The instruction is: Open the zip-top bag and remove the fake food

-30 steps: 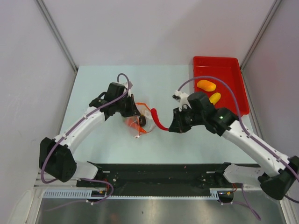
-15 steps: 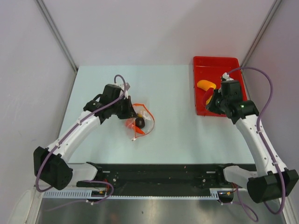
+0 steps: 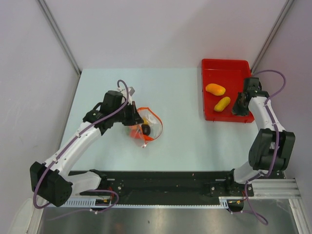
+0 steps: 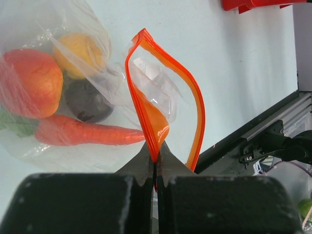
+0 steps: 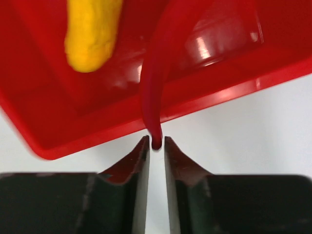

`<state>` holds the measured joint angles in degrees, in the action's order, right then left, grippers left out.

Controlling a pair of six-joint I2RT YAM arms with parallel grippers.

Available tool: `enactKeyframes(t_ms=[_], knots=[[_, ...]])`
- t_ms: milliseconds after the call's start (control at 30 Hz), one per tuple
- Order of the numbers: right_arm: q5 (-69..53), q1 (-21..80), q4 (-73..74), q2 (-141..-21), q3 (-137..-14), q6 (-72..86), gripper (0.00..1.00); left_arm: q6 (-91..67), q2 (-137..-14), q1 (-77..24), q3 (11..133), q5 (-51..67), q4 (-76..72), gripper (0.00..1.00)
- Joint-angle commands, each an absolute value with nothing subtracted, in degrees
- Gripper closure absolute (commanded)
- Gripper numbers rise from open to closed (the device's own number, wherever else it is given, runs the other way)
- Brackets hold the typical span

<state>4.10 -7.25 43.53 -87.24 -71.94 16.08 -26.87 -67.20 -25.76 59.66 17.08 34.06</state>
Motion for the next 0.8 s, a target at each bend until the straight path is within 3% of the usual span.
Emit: enactKeyframes(t_ms=[0,100,200,400,533,767], knots=[[7.9,-8.0,42.8,-90.4,-76.6,9.6,0.59,-23.6,-66.2,-26.0,59.1,19.2,30.8,1.0],[10.4,-6.6,49.7,-93.0,-82.2,10.6,0.36,-23.7,-67.4,-26.0,59.9,20.2,32.1,1.0],[10.5,-1.1,51.9,-91.1,-83.4,10.6,0.28,-24.7,-67.3,-26.0,59.0,20.5,30.1,1.0],[0.6,17.4,43.8,-77.8,-76.0,17.0,0.31,-27.2,-68.9,-26.5,59.6,22.6,29.0,1.0],[-1.8,32.4,34.3,-73.1,-69.5,22.8,0.46,-28.4,-69.9,-26.5,59.3,22.9,28.8,1.0],[-3.7,47.6,28.5,-79.4,-69.8,24.6,0.54,-28.7,-70.7,-26.7,59.9,24.9,28.7,1.0]])
